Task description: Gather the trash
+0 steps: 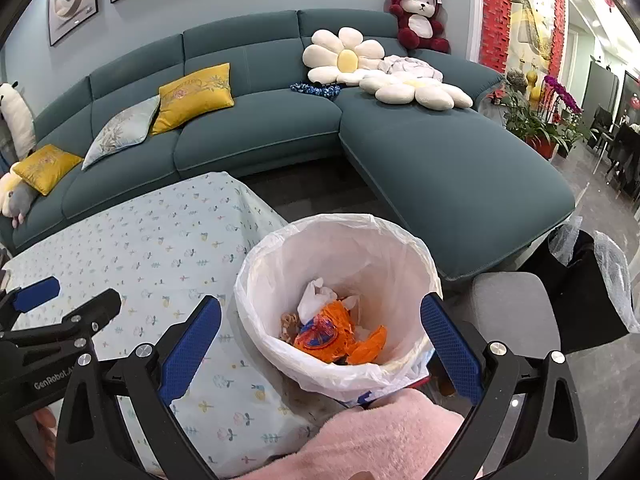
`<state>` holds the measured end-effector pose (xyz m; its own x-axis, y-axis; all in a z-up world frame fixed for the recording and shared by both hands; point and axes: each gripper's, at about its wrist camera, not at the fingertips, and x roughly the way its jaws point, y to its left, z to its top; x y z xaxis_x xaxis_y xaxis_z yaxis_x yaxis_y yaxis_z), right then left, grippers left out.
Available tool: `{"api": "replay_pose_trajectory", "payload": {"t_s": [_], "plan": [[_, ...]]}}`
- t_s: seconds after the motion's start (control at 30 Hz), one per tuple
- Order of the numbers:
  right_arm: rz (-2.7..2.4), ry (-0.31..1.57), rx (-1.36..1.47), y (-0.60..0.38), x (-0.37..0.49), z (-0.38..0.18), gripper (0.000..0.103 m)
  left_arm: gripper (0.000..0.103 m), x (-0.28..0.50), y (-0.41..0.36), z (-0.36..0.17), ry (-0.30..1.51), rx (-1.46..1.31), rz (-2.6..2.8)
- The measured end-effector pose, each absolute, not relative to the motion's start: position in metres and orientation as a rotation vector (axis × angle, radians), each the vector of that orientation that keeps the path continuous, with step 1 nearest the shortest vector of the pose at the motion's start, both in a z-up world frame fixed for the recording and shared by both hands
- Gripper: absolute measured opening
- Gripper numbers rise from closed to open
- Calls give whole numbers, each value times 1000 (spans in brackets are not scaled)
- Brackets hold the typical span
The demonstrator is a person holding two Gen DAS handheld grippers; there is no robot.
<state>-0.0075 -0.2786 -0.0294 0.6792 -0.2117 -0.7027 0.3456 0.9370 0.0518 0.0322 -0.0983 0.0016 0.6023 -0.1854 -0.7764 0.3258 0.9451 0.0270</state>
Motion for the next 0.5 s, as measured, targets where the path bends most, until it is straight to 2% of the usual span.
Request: {"api": "replay_pose_trajectory", "payload": {"t_s": [0.5], "plan": [[-310, 770, 180, -273, -17, -31, 96, 90, 26, -95, 1, 884, 165, -282]]}}
